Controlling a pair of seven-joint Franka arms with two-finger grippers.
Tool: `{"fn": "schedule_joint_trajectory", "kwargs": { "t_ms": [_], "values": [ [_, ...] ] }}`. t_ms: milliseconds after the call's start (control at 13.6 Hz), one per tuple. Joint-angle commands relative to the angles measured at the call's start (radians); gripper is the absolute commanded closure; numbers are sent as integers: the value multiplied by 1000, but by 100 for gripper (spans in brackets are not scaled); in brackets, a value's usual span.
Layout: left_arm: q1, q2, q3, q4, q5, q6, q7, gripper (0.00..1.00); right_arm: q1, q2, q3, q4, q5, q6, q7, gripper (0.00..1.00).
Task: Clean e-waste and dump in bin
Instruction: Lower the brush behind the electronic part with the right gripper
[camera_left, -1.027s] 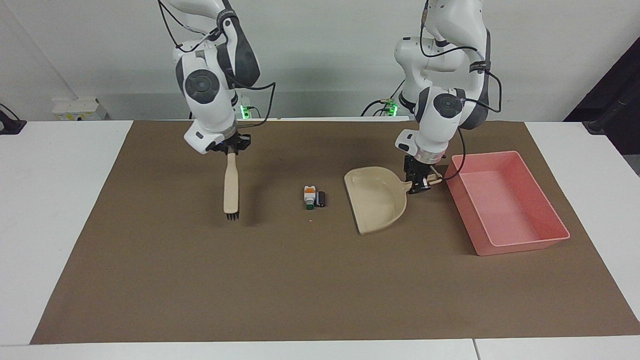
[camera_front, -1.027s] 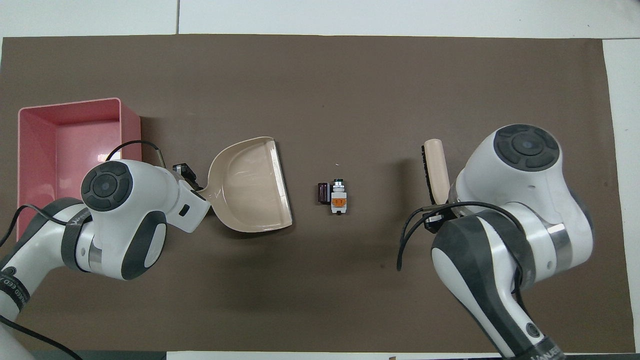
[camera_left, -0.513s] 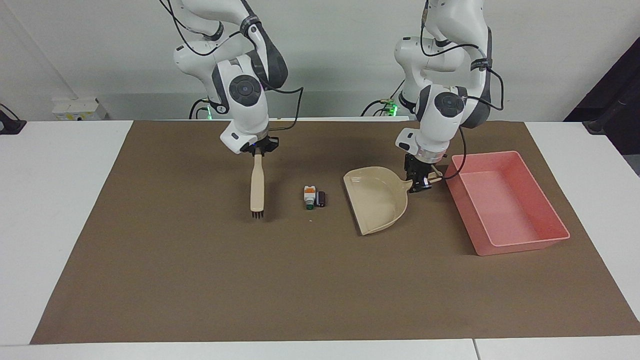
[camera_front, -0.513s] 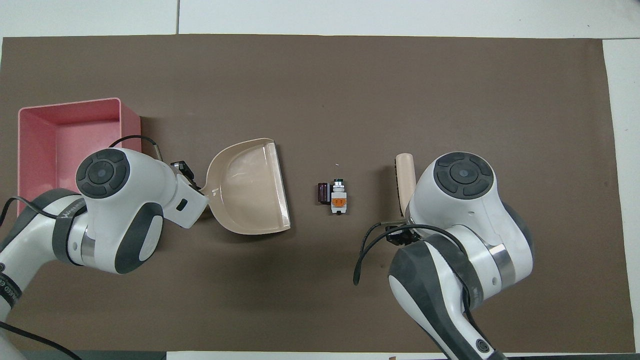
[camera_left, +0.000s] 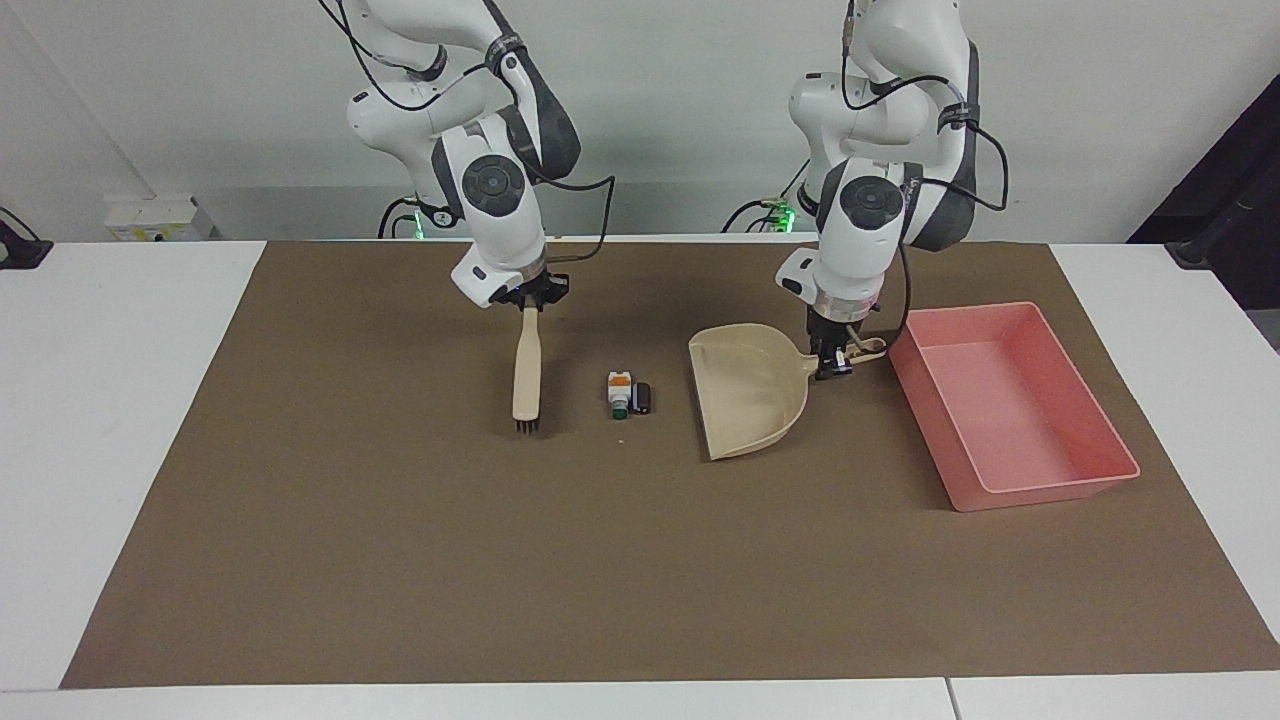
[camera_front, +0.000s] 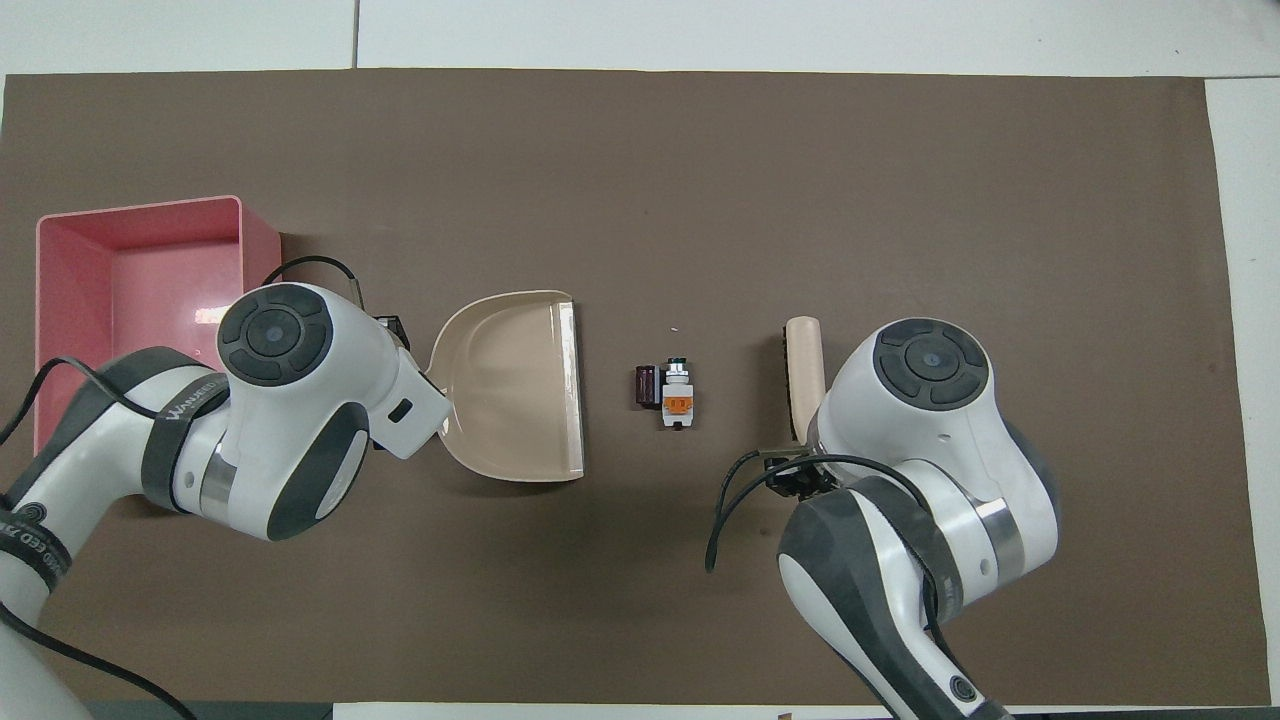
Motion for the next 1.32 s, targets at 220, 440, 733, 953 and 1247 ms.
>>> {"fn": "schedule_joint_trajectory", "kwargs": {
  "t_ms": [220,440,733,953,1247],
  "values": [
    [-70,36,14,35,31,-22,-63,100,50,-31,0,-36,41,51,41,100],
    [-79,38,14,33,81,-23,-79,100,82,-7,1,-43,43,88,54,100],
    [-93,44,13,27,84,-21,-109,100,104,-2,0,-64,44,126,80,100],
    [-93,44,13,24,84,-16,-117,100,120,13,0,-67,44,146,91,100],
    [-93,45,13,18,86,-12,-117,100,151,50,2,-64,70,193,110,100]
  ]
}}
